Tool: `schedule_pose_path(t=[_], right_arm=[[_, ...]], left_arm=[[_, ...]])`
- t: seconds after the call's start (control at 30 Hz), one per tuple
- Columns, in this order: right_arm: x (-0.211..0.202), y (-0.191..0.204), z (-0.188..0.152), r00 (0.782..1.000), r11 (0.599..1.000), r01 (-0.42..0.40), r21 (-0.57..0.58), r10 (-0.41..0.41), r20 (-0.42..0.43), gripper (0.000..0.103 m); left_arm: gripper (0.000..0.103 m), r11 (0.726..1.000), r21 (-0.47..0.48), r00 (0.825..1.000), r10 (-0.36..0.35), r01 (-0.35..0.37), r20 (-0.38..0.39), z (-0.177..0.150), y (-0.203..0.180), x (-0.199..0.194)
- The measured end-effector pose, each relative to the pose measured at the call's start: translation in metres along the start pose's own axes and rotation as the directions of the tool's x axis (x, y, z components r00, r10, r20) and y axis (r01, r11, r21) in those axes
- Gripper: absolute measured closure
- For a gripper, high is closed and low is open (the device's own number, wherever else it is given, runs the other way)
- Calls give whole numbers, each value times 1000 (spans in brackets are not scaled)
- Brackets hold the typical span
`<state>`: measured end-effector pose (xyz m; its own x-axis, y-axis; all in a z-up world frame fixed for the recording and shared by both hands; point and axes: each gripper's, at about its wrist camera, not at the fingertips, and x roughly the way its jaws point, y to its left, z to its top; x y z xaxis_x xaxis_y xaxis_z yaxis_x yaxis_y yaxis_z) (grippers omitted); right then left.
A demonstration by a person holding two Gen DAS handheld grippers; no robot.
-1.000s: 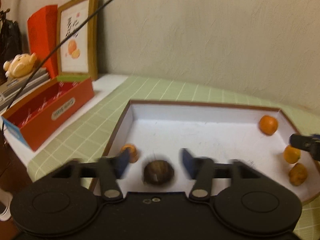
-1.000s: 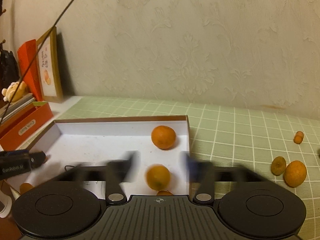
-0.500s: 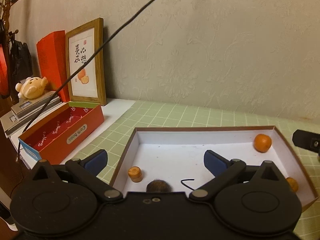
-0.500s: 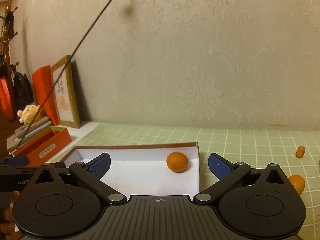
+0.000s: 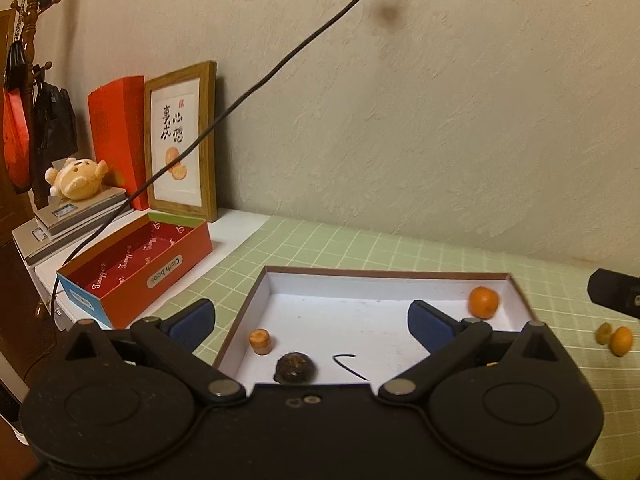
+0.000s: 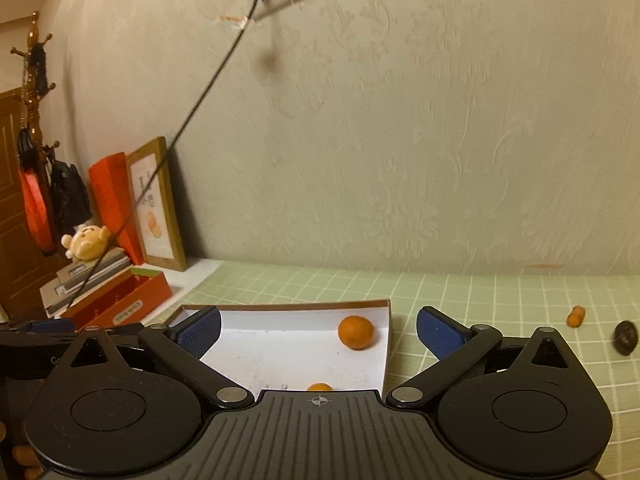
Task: Organize fruits
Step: 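Move both open tools back toward the remaining fruits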
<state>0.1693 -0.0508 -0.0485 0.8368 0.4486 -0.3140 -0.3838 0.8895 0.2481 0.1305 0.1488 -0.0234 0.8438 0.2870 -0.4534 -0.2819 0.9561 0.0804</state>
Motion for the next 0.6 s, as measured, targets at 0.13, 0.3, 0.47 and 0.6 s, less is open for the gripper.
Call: schedule_pose_path(t=[0.13,0.3,0.47,0.6], right_arm=[[-26,-1,-1,1000,1000,1,-27,0,30,0],[-52,-17,-5,999,1000,13,-25,-12,39,0],[-82,-46,-10,996,998,56,-26,-54,74,0],[-100,-76,-13,994,995,78,56,-82,71,0]], left_arm=[[6,999,30,1000,-21,21,23,-1,-12,-19],[6,995,69,997,-71,68,32,-3,-35,-34],[6,986,114,991,-128,124,35,-7,-64,-38],[6,976,140,984,-174,169,26,-12,-87,-37]])
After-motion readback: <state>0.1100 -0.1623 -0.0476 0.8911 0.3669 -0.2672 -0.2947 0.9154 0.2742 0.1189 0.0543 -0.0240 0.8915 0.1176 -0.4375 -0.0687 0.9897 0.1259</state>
